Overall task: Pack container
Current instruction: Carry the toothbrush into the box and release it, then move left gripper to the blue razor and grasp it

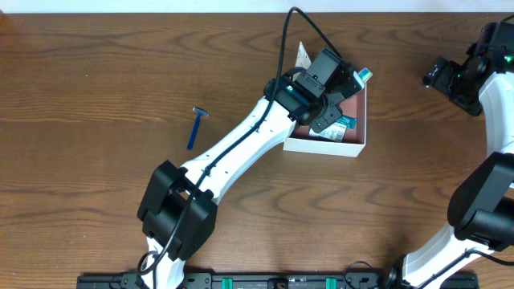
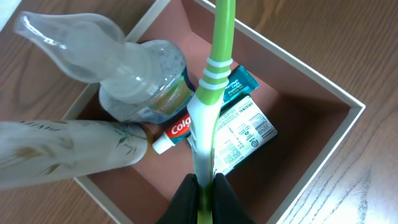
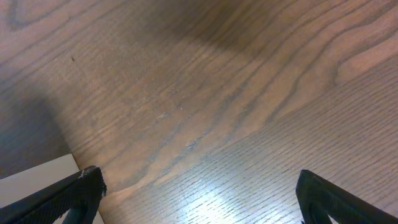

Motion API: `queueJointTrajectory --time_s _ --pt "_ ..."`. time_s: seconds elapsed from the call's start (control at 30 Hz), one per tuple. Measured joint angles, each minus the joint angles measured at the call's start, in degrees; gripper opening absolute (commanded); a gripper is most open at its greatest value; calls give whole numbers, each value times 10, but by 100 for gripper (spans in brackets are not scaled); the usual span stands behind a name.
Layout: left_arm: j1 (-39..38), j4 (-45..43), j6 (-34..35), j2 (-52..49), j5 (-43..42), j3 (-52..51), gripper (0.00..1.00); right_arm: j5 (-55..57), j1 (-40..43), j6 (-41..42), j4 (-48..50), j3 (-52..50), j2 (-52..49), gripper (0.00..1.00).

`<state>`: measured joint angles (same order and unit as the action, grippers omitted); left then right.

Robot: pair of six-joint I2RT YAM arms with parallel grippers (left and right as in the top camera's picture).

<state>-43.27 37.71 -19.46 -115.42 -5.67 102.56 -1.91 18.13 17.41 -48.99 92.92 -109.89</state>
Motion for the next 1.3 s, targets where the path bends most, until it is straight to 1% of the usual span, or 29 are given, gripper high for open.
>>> queueJointTrajectory --time_s 0.07,0.17,0.2,0.27,0.3,0.37,0.4,0.47,0.53,0.57,0.6,0.63,0.73,0.8,0.9,0.93,1.03,1.13,1.2,1.3 --pt "0 -1 -6 -4 0 0 17 0 0 0 0 0 0 99" --pt "0 -1 -5 -8 0 0 17 0 0 0 0 0 0 99" --pt "0 -1 -5 -9 0 0 22 0 0 0 0 0 0 99" --pt "0 -2 -6 -9 0 0 25 0 0 0 0 0 0 99" --pt "0 -3 -9 -9 0 0 29 0 0 0 0 0 0 99" --pt "0 -3 -12 -9 0 0 31 0 0 0 0 0 0 99" --pt "0 -3 -12 -9 1 0 38 0 0 0 0 0 0 99" --pt "0 -3 -14 -9 10 0 42 0 0 0 0 0 0 99" --pt "0 -1 -7 -8 37 0 43 0 0 0 0 0 0 99" --pt "0 2 -2 -7 54 0 47 0 0 0 0 0 0 99" --pt "0 8 0 -4 68 0 55 0 0 0 0 0 0 99" --pt "1 13 3 1 85 -1 61 0 0 0 0 0 0 99" --pt "7 30 27 38 130 -7 63 0 0 0 0 0 0 99" --pt "20 49 41 75 148 -8 72 0 0 0 0 0 0 99" --pt "68 97 73 140 164 -7 76 0 0 0 0 0 0 99" --pt "94 119 89 157 168 -5 80 0 0 0 0 0 0 99" --pt "185 189 151 181 177 -2 82 0 0 0 0 0 0 99" --pt "270 221 197 168 165 -10 82 0 0 0 0 0 0 99" --pt "308 224 206 155 148 -30 82 0 0 0 0 0 0 99" --pt "342 224 210 125 124 -67 82 0 0 0 0 0 0 99"
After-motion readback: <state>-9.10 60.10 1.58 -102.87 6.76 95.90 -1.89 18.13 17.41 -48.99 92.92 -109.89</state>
